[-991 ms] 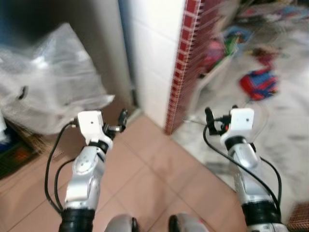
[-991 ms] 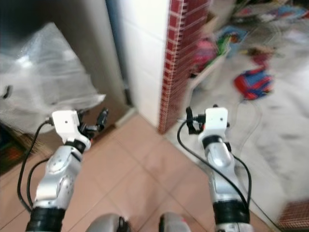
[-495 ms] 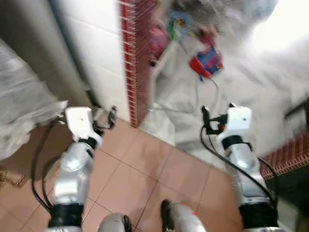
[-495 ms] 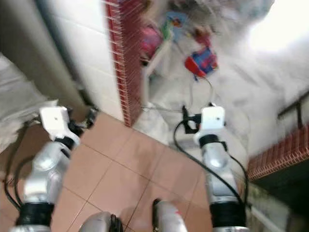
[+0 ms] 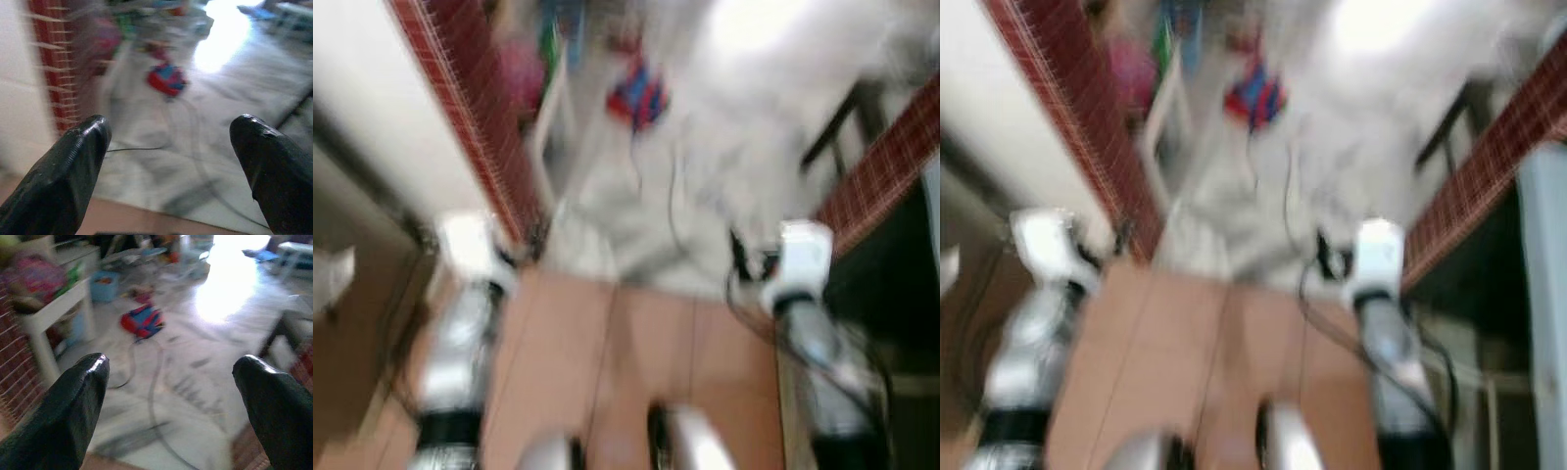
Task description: Restocking fridge
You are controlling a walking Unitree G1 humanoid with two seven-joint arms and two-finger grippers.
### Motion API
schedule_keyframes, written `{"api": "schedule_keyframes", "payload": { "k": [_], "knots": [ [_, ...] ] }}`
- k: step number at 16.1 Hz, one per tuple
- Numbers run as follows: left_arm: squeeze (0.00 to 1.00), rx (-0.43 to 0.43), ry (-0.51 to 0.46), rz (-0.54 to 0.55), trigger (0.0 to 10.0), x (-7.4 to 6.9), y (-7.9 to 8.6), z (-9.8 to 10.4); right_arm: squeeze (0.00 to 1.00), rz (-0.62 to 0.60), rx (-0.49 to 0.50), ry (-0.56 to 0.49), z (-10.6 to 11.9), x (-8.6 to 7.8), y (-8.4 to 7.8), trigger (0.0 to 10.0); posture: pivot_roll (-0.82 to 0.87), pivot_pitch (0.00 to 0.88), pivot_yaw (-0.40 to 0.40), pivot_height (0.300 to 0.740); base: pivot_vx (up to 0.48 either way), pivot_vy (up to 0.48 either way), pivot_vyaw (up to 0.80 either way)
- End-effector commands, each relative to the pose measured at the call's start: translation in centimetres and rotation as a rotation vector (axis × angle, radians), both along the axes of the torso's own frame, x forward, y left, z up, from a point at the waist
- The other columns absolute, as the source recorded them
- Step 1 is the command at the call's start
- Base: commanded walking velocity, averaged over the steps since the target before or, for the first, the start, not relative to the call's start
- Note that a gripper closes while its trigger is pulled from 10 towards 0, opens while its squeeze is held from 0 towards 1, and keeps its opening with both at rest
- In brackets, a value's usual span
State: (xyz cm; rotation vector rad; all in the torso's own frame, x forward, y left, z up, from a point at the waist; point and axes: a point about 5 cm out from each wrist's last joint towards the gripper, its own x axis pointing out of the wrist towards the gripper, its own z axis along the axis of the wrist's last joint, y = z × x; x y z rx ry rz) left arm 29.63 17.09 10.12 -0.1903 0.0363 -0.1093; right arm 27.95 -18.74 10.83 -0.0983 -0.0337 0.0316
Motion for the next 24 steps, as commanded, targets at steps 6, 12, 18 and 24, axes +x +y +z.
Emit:
{"api": "schedule_keyframes", "payload": {
  "k": [6,12,18,24],
  "knots": [
    [0.0,0.02,0.005,0.037,10.0,0.2,1.7,0.0,0.0,0.01,0.006,-0.014,0.5,0.1,0.8,10.0,-0.03,0.145,0.043,0.74,0.0,0.461,-0.8],
    [0.0,0.034,0.013,0.016,10.0,0.1,1.1,-0.3,0.0,0.012,0.007,-0.018,0.5,0.2,0.9,10.0,-0.03,0.142,0.044,0.74,0.0,0.32,-0.8],
    [0.0,0.106,0.08,-0.04,10.0,-2.8,0.7,-2.6,0.0,0.004,0.001,-0.027,0.6,0.3,0.8,10.0,-0.03,0.106,0.045,0.74,0.0,0.0,-0.8],
    [0.0,0.232,0.141,0.032,10.0,-7.4,3.6,-4.6,0.0,-0.041,-0.043,-0.005,-0.4,-2.5,-0.7,10.0,-0.04,0.014,0.043,0.74,0.0,0.0,-0.8]
  ]
}}
